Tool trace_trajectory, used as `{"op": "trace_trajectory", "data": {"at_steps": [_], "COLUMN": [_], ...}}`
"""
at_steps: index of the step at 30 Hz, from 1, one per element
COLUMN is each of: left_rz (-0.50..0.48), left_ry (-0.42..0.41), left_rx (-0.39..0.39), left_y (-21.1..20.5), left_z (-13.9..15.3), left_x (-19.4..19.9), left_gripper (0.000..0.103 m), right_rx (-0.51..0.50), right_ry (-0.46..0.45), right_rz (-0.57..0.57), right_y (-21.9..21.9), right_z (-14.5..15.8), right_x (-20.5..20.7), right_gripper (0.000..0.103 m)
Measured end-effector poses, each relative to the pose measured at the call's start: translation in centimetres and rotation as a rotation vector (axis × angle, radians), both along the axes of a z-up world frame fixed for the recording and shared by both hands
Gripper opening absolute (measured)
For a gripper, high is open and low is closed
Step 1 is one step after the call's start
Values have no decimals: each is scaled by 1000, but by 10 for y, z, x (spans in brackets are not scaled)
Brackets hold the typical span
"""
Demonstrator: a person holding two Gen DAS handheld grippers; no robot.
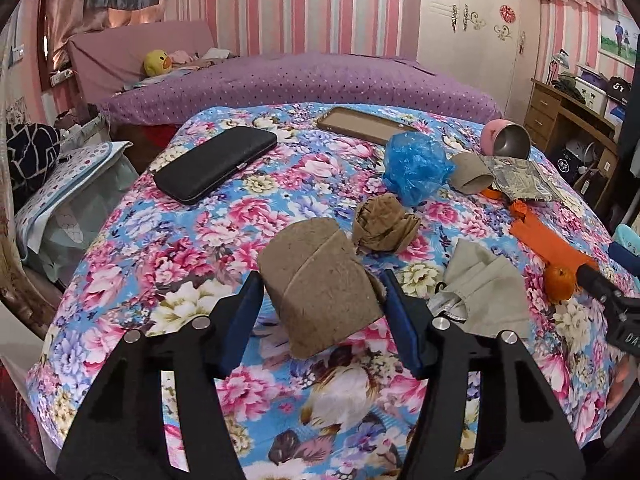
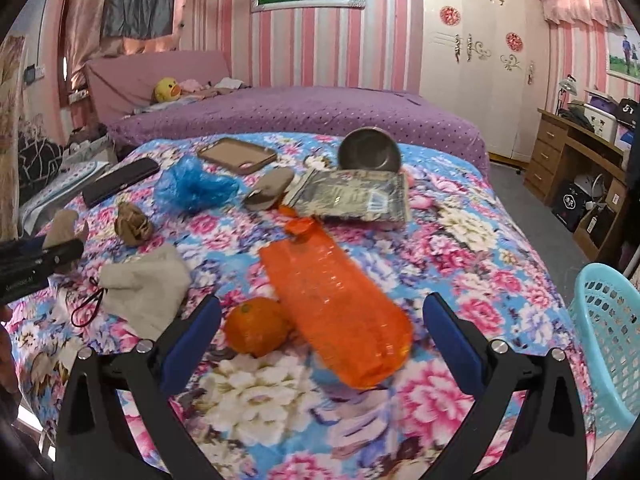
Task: Collect trash
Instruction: 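Grasp the burlap pouch with the left gripper while the right gripper grasps another tangerine, then carry the pouch and tangerine over the blue basket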
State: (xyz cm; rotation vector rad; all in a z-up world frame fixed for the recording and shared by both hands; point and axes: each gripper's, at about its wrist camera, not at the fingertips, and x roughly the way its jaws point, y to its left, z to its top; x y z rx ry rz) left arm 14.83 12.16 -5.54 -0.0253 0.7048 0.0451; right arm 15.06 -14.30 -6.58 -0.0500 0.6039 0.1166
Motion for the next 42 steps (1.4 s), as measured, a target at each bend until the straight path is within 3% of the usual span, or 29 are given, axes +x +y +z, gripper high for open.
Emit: {"op": "trace_trajectory", "data": {"at_steps": [3, 8, 10, 14, 18, 25, 34, 42], "left_rz": [5, 17, 17, 14, 23, 14, -42, -110], "left_ry": [-5, -5, -6, -10, -21, -88, -155, -127], "left_rx": [-5, -16, -21, -11, -6, -14, -1, 1], "left_y": [4, 7, 8, 6, 2, -21, -88, -143], "left_z": [2, 2, 2, 3, 7, 25, 40, 32], "left_x": [-2, -2, -2, -2, -3, -11, -20, -20], "left_gripper": [59, 59, 59, 59, 59, 59, 59, 59], "right_rx": [6, -12, -35, -16, 56, 56, 46, 33], "right_ry": [12, 49, 58, 73, 48, 2, -24, -28], "right_rz": [25, 83, 119, 154, 164, 132, 60, -15], "right_y": [11, 28, 36, 37, 23, -9, -64, -117], "right_z": [-1, -8, -10, -12, -3, 12, 19, 21], "right_x": [1, 3, 3, 5, 2, 2, 3, 0], "right_gripper": [97, 68, 49, 33, 31, 31, 31, 31]}}
